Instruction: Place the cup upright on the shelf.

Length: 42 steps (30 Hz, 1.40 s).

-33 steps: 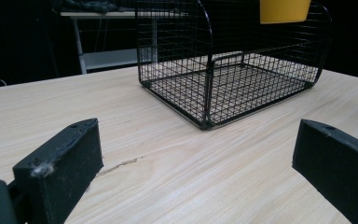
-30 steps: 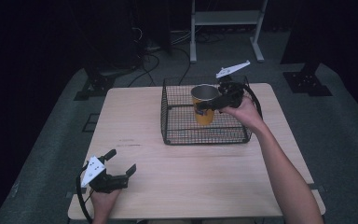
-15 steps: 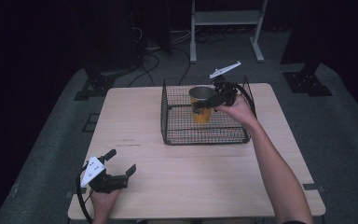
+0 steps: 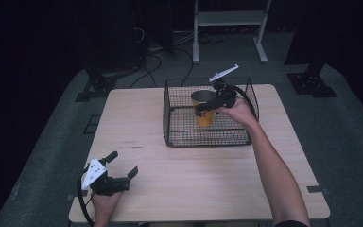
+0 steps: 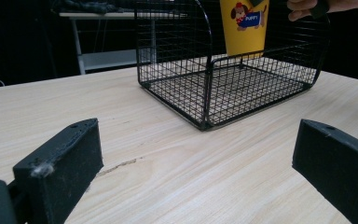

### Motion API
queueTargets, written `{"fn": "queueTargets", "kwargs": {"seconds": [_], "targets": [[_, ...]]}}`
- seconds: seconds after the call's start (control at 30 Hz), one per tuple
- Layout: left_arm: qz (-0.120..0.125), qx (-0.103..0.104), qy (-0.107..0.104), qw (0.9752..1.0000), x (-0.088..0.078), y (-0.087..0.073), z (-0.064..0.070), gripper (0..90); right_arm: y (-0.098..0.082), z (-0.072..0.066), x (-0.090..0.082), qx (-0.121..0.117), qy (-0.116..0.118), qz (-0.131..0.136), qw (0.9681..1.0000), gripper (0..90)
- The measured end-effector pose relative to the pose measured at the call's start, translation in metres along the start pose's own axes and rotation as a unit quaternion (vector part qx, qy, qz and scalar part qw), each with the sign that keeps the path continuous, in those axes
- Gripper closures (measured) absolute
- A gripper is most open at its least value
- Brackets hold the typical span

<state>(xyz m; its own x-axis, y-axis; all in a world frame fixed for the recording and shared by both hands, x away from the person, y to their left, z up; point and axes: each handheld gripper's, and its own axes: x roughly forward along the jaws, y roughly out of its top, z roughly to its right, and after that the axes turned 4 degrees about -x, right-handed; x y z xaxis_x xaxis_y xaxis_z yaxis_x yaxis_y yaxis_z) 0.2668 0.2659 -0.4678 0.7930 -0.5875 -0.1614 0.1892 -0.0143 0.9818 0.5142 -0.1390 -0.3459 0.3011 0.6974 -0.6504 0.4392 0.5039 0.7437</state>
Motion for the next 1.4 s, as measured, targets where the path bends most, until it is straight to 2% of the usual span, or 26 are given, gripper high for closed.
{"fn": "queueTargets", "kwargs": {"seconds": [0.23,0.47,0.77,0.93,1.03,1.13,1.23,1.4], "targets": [[0.001,0.0,0.0,1.0,0.0,0.0,0.0,0.9,0.0,0.005,0.009,0.001,-0.007,-0.011,0.9999,12.7],[0.001,-0.001,-0.001,1.0,0.0,0.0,0.0,0.9,-0.002,0.011,0.014,0.007,-0.007,-0.011,0.9999,12.8],[0.0,-0.001,-0.002,1.0,0.0,0.0,0.0,0.8,-0.005,0.019,0.021,0.006,-0.022,-0.015,0.9996,12.7],[0.001,-0.002,-0.002,1.0,0.0,0.0,0.0,0.8,-0.008,0.025,0.023,0.013,-0.031,-0.017,0.9993,12.7],[0.001,-0.002,-0.002,1.0,0.0,0.0,0.0,0.8,-0.009,0.025,0.027,0.009,-0.036,-0.026,0.999,12.7],[0.001,-0.001,-0.002,1.0,0.0,0.0,0.0,0.9,-0.009,0.025,0.03,0.008,-0.035,-0.028,0.999,12.7],[0.001,-0.001,-0.002,1.0,0.0,0.0,0.0,0.9,-0.008,0.023,0.033,0.004,-0.045,-0.025,0.9986,12.7],[0.001,-0.001,-0.002,1.0,0.0,0.0,0.0,0.8,-0.007,0.02,0.04,0.0,-0.041,-0.031,0.9987,12.7]]}}
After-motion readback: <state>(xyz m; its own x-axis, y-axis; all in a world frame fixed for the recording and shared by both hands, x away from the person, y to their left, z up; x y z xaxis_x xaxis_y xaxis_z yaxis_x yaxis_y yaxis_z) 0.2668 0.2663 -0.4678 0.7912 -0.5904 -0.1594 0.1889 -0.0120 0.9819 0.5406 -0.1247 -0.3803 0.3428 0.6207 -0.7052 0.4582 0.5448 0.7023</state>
